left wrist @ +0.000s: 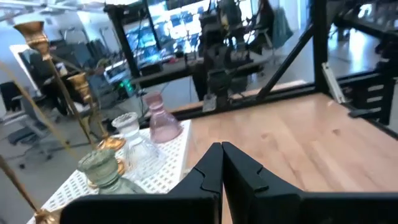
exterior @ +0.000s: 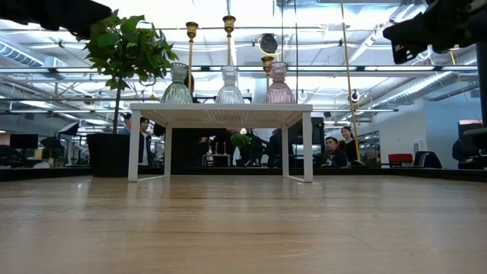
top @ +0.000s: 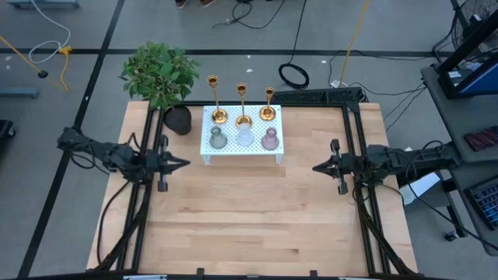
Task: Pick & Place candle stick holders
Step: Return to Home Position
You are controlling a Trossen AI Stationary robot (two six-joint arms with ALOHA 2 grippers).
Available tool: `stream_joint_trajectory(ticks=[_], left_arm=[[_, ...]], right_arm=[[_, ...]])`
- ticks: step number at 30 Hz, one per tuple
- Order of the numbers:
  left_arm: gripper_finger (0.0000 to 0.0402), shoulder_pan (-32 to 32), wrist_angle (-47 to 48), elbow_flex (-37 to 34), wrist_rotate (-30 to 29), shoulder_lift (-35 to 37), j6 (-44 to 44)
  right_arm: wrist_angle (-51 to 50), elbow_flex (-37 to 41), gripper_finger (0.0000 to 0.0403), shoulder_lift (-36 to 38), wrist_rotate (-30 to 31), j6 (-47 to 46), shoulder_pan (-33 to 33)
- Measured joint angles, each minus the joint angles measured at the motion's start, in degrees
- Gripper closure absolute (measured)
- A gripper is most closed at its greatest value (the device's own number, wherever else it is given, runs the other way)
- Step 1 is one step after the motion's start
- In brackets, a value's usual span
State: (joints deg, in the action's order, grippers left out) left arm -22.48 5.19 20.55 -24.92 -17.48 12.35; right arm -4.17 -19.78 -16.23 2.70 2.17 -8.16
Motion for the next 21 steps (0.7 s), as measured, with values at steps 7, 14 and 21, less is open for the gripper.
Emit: stream_joint_trajectory(ticks=[7,14,21], left_arm=[[0.0395,0.00,-1.88,-5.60,1.01,8.94,4.55],[0.0397,0.08,-16.21,-16.73,4.52,13.54,8.18],[0.0397,4.28,-22.07,-19.59,9.89,13.43,9.20]], right_arm=[[-0.48,3.37,0.0403,5.72,0.00,1.75,0.00],[-0.36,6.57,0.0403,10.61,-1.22,4.51,0.00],[-0.34,7.68,0.0403,11.09,-5.49,10.19,0.05]])
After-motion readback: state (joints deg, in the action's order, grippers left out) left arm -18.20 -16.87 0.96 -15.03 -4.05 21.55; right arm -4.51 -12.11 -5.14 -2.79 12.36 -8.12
